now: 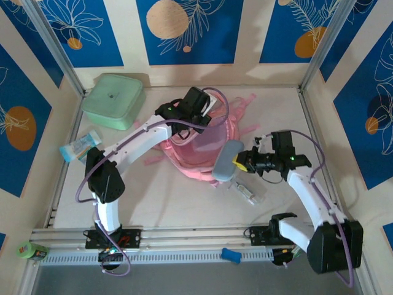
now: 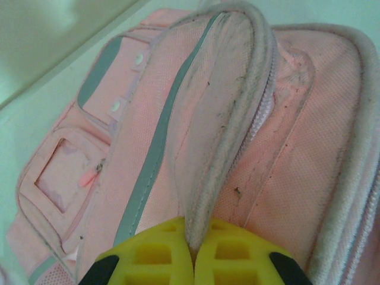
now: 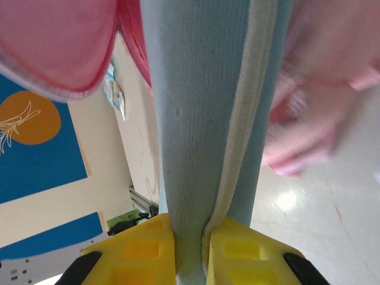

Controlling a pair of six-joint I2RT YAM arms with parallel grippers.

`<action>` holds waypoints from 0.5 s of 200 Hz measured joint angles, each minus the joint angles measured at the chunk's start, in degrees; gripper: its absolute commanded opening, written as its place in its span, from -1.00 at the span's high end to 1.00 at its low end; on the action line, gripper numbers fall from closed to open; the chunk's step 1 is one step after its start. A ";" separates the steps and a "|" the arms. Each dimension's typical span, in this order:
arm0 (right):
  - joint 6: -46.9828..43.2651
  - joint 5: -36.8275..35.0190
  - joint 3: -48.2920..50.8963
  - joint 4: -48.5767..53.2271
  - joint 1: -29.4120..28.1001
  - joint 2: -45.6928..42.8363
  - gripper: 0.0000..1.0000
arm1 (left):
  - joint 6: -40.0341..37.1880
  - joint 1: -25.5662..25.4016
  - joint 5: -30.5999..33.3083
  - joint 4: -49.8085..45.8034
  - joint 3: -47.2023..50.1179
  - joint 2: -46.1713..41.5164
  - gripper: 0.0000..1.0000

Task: Pack the student bag
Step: Place the book in the student bag.

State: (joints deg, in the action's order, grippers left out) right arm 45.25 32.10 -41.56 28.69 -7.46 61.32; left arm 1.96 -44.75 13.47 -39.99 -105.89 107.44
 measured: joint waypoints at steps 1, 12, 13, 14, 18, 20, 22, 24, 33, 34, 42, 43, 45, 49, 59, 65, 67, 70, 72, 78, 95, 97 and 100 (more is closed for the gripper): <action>0.04 -0.04 -0.11 -0.20 -0.09 0.22 0.69 | 0.15 0.00 -0.04 -0.07 -0.09 0.00 1.00; 0.92 -1.68 -2.03 -3.98 -2.16 4.57 0.69 | 3.23 -0.02 -0.68 -1.75 -1.42 0.00 1.00; 0.96 -1.79 -2.16 -4.17 -2.25 4.79 0.69 | 3.41 -0.02 -0.72 -1.90 -1.51 0.00 1.00; 1.09 -1.90 -2.32 -4.42 -2.36 5.03 0.69 | 3.78 -0.04 -0.79 -2.14 -1.70 0.00 1.00; 1.31 -2.43 -3.19 -5.88 -3.19 6.88 0.69 | 4.63 -0.04 -0.96 -2.73 -2.16 0.02 1.00; 1.57 -2.78 -3.74 -6.54 -3.63 7.74 0.69 | 5.18 -0.04 -1.07 -3.23 -2.56 0.04 1.00; 1.73 -3.06 -4.07 -6.99 -3.85 8.28 0.69 | 5.64 -0.04 -1.11 -3.69 -2.93 0.15 1.00; 1.68 -3.39 -4.61 -7.74 -4.33 9.38 0.69 | 6.25 -0.04 -1.14 -4.17 -3.39 0.26 1.00; 2.25 -4.98 -7.13 -10.45 -6.19 13.35 0.69 | 8.15 -0.11 -1.33 -5.68 -5.22 0.63 1.00; 2.34 -5.14 -7.37 -10.69 -6.29 13.66 0.69 | 8.41 -0.11 -1.31 -5.86 -5.46 0.70 1.00; 2.89 -6.62 -9.66 -13.29 -7.78 17.29 0.68 | 9.88 -0.15 -1.36 -6.47 -6.45 0.83 1.00; 2.97 -6.84 -10.03 -13.84 -8.02 17.94 0.67 | 10.10 -0.17 -1.36 -6.58 -6.54 0.85 1.00; 3.04 -7.08 -10.40 -14.34 -8.31 18.62 0.66 | 10.45 -0.24 -1.31 -6.71 -6.64 0.85 1.00; 3.34 -7.91 -11.58 -15.69 -9.03 20.37 0.65 | 11.04 -0.26 -1.29 -7.02 -6.88 0.85 1.00; 3.85 -9.62 -14.05 -18.88 -10.49 24.59 0.64 | 12.44 -0.52 -1.29 -7.72 -7.28 0.87 1.00; 4.26 -10.60 -15.34 -20.52 -11.15 26.88 0.62 | 13.14 -0.66 -1.27 -8.00 -7.41 0.96 1.00; 4.28 -10.93 -15.87 -21.00 -11.39 27.67 0.61 | 13.33 -0.70 -1.25 -8.13 -7.50 1.01 1.00; 4.37 -11.50 -16.50 -21.75 -11.65 28.79 0.59 | 13.68 -0.79 -1.22 -8.28 -7.63 1.09 1.00; 4.59 -11.85 -17.00 -22.14 -11.87 29.70 0.58 | 13.94 -0.83 -1.25 -8.39 -7.74 1.14 1.00; 4.90 -12.79 -18.23 -23.17 -12.39 31.80 0.53 | 14.40 -0.92 -1.20 -8.57 -8.00 1.42 1.00; 5.31 -14.58 -21.88 -25.11 -13.14 37.92 0.41 | 15.61 -1.07 -0.83 -8.57 -8.07 1.51 1.00; 5.44 -14.80 -22.36 -25.31 -13.16 38.71 0.39 | 15.65 -1.07 -0.79 -8.57 -8.07 1.51 1.00; 5.33 -14.88 -23.08 -25.46 -13.16 39.71 0.37 | 15.80 -1.07 -0.70 -8.57 -8.07 1.51 1.00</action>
State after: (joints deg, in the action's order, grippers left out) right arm 50.59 17.21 -64.64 3.22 -20.62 101.03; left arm 17.76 -45.82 12.78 -48.56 -113.95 108.95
